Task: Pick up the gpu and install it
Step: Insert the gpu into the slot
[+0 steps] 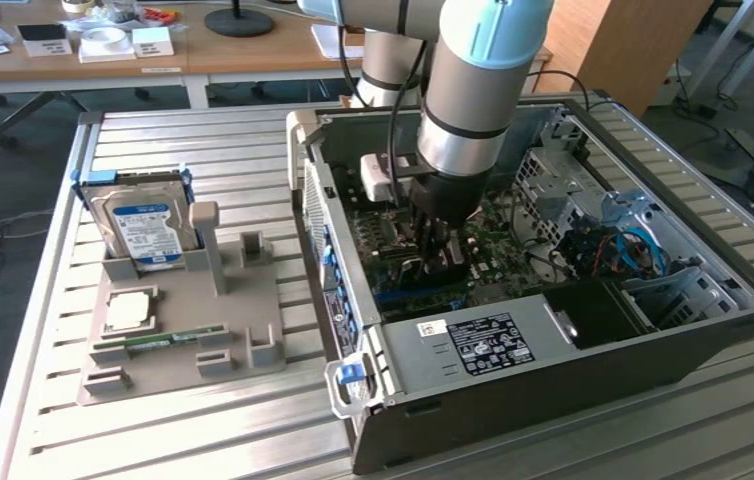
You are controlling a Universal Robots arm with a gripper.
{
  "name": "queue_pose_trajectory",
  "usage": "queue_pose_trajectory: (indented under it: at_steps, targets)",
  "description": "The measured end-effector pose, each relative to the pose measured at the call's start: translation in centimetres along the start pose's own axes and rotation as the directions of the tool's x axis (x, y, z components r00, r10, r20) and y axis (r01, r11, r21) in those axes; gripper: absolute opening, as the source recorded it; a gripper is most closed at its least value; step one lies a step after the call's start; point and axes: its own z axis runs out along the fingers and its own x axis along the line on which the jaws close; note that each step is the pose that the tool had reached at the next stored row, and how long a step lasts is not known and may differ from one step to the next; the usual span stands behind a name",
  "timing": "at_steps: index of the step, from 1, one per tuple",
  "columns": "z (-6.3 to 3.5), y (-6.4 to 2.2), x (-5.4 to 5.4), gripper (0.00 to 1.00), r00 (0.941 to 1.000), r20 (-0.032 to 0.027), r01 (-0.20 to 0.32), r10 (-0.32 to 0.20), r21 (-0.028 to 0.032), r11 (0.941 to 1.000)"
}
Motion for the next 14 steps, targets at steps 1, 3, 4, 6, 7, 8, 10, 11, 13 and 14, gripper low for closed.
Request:
queue_pose_trajectory:
  at_steps: [1, 3, 4, 6, 7, 8, 10, 11, 13, 14]
  targets:
    - [0.03, 0.00, 0.00, 0.26, 1.0000, 0.0000, 0.000, 0.000, 0.0000, 1.0000]
    - [0.03, 0.00, 0.00, 0.26, 1.0000, -0.0001, 0.000, 0.000, -0.0001, 1.0000]
    - [0.04, 0.01, 0.00, 0.26, 1.0000, 0.0000, 0.000, 0.000, 0.0000, 1.0000]
    - [0.05, 0.00, 0.00, 0.26, 1.0000, 0.0001, 0.000, 0.000, 0.0000, 1.0000]
    - [0.05, 0.01, 0.00, 0.26, 1.0000, 0.0001, 0.000, 0.000, 0.0000, 1.0000]
    - [0.05, 0.01, -0.05, 0.26, 1.0000, 0.0000, 0.000, 0.000, 0.0001, 1.0000]
    - [0.05, 0.01, -0.09, 0.26, 1.0000, 0.0001, 0.000, 0.000, 0.0000, 1.0000]
    - [0.05, 0.01, -0.09, 0.26, 1.0000, 0.0001, 0.000, 0.000, 0.0000, 1.0000]
    - [0.06, 0.01, -0.10, 0.26, 1.0000, 0.0001, 0.000, 0.000, 0.0000, 1.0000]
    - [0.07, 0.01, -0.10, 0.26, 1.0000, -0.0001, 0.000, 0.000, -0.0001, 1.0000]
